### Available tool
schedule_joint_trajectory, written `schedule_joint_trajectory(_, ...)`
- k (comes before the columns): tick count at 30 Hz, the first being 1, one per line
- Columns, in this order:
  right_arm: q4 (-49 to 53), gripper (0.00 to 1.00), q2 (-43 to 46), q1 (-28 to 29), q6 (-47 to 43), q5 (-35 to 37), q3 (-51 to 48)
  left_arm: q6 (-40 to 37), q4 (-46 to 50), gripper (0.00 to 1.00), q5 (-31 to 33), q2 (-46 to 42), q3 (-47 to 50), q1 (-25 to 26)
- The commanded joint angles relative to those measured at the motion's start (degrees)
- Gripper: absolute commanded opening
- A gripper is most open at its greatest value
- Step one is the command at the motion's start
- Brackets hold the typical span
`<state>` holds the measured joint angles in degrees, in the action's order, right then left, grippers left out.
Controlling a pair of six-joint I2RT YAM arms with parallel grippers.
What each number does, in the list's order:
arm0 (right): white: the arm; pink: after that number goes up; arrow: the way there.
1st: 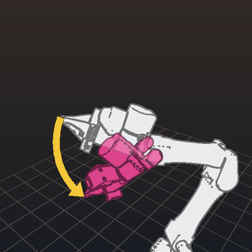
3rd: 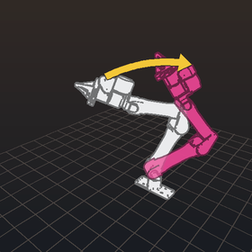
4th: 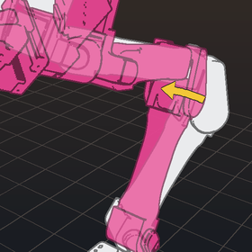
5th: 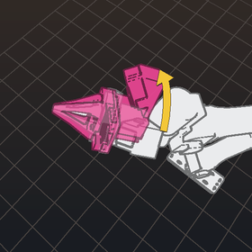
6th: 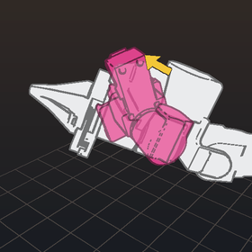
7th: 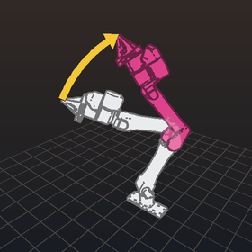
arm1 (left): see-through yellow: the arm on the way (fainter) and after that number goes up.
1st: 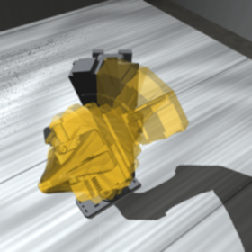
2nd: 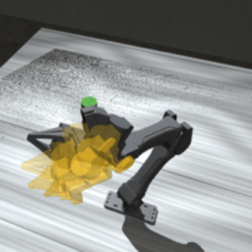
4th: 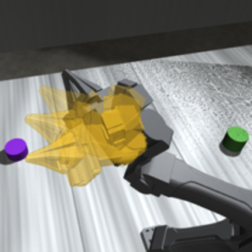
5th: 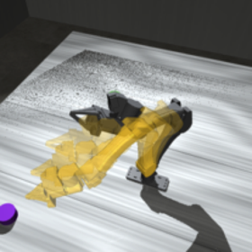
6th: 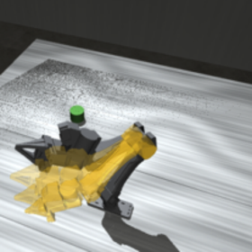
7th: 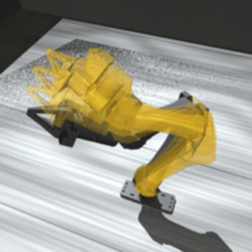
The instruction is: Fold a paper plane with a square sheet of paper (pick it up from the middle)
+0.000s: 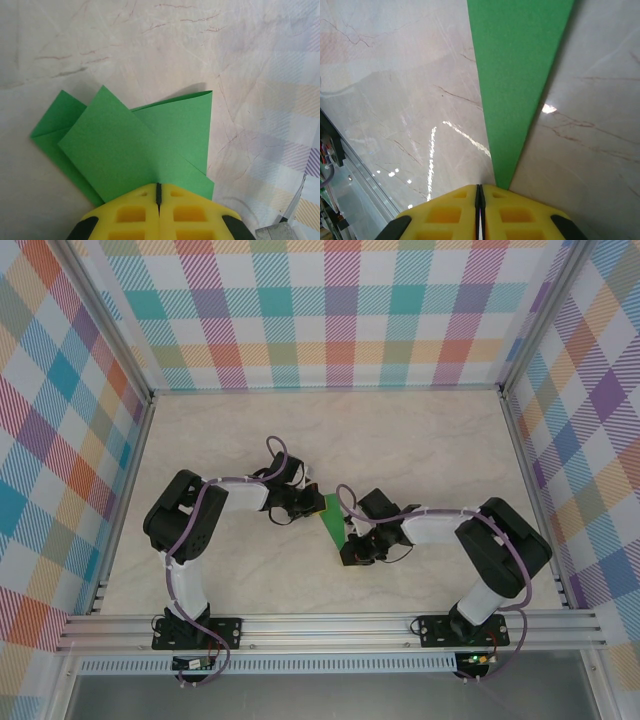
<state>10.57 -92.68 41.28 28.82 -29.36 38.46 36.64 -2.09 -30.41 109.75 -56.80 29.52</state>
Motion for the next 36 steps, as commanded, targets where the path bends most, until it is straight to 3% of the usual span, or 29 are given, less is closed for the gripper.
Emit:
schedule_joint_trajectory(1,7.46,0.12,2.57,0.73,1.17,2.04,-0.66,0.35,6.12,0.02,7.6,1.82,1.48,-0.34)
schedule_joint_trajectory(6,7.51,0.18,8.57,0.41,4.95,9.75,3.78,0.4,4.89,0.07,1.66,0.03,-1.71,-0.17)
schedule_joint_trajectory(11,7.26,0.36,11.45,-2.21,10.35,18.16,6.06,0.35,10.46,0.2,1.75,-5.14,-6.24,0.77)
schedule_joint_trajectory(17,9.37,0.67,15.06,-5.79,16.24,31.7,5.61,-0.27,27.4,0.43,13.01,-8.14,-11.7,3.87)
schedule_joint_trajectory(23,14.27,0.84,14.49,-7.42,19.01,37.81,5.96,1.64,42.68,0.62,28.27,-6.0,-20.75,10.9)
schedule_joint_trajectory(28,14.85,0.89,15.85,-8.79,21.57,38.6,3.38,7.4,45.46,0.63,31.75,-4.22,-22.42,13.15)
schedule_joint_trajectory(36,15.49,0.9,17.44,-9.45,22.42,39.09,1.64,15.14,39.26,0.54,25.18,-2.47,-19.82,13.9)
